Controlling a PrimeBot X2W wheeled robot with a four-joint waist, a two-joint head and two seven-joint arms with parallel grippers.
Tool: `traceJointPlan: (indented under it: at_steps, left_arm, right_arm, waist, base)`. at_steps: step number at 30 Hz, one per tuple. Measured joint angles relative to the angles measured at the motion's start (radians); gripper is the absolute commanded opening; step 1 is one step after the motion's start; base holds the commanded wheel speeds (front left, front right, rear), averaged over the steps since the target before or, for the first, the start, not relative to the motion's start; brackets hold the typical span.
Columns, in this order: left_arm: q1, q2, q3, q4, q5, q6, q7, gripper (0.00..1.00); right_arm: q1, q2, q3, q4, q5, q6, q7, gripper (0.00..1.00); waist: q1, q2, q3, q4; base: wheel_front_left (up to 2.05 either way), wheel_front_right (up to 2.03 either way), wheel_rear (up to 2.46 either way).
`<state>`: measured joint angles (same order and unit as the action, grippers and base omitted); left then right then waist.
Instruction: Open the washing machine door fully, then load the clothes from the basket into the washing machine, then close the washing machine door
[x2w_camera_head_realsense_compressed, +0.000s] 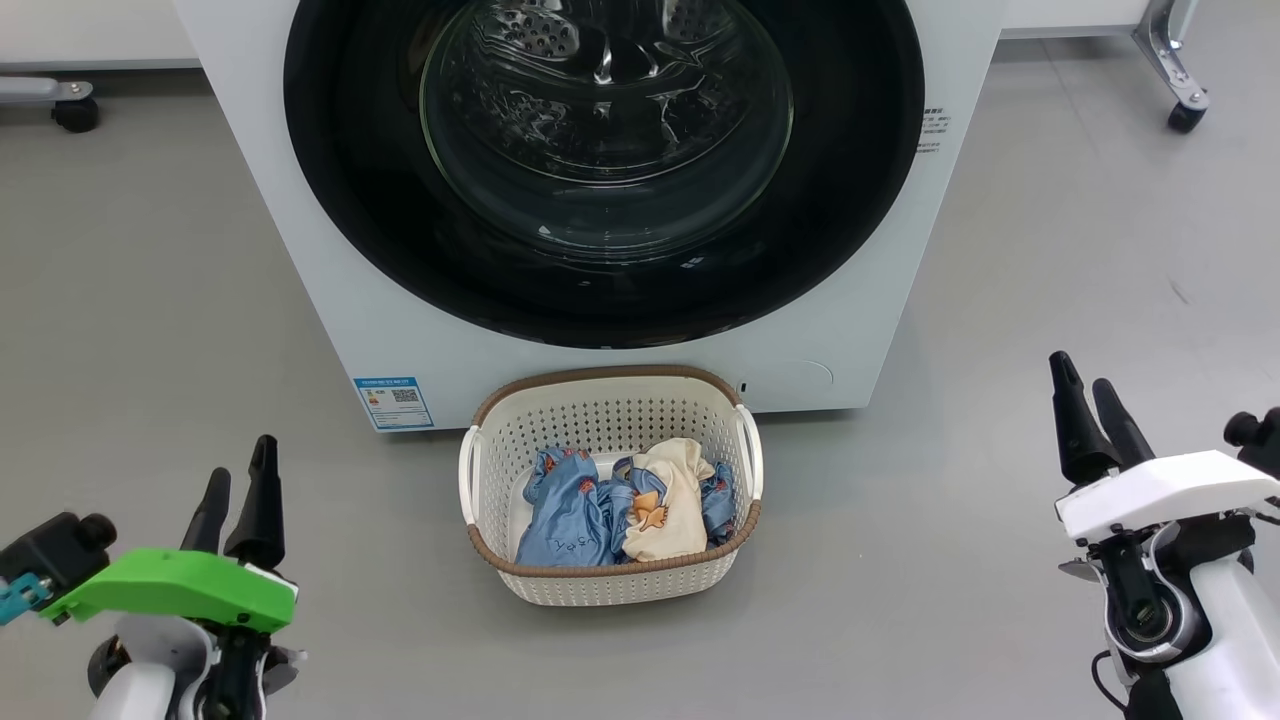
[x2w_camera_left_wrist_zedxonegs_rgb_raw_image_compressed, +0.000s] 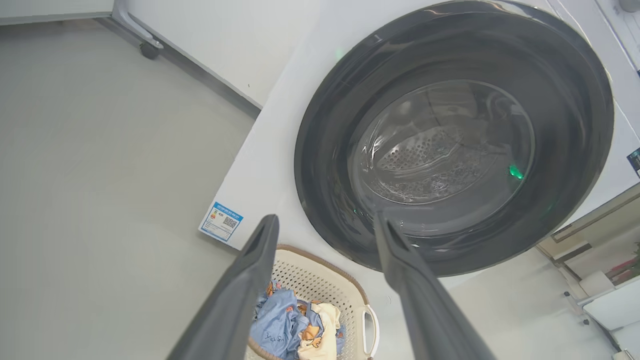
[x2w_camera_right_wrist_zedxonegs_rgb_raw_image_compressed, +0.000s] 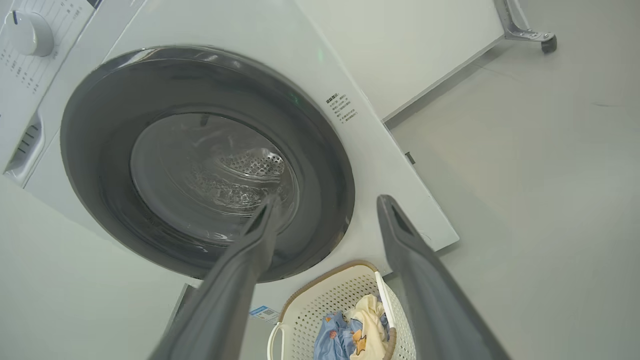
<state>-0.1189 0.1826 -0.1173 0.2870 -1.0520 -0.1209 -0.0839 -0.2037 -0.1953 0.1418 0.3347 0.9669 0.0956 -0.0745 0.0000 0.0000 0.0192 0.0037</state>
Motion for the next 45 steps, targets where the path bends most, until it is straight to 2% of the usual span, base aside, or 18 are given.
traceJointPlan:
  at_steps: [15, 29, 45]
  left_arm:
    - [-0.028, 0.054, -0.074, 0.005, 0.245, 0.025, -0.053, 1.00]
    - [-0.034, 0.071, -0.107, 0.006, 0.429, 0.051, -0.104, 1.00]
    - [-0.058, 0.105, -0.136, 0.000, 0.637, 0.053, -0.162, 1.00]
  right_arm:
    - [-0.041, -0.043, 0.097, 0.032, -0.227, -0.028, -0.057, 1.00]
    - [-0.084, -0.068, 0.164, 0.055, -0.398, -0.046, -0.109, 1.00]
    - [-0.148, -0.109, 0.221, 0.063, -0.597, -0.071, -0.170, 1.00]
  waist:
    - [0.0000, 0.0000, -0.008, 0.004]
    - [0.0000, 0.0000, -0.016, 0.010]
    - [0.0000, 0.0000, -0.013, 0.013]
  base:
    - [0.00, 0.00, 0.00]
    - [0.00, 0.00, 0.00]
    - [0.00, 0.00, 0.00]
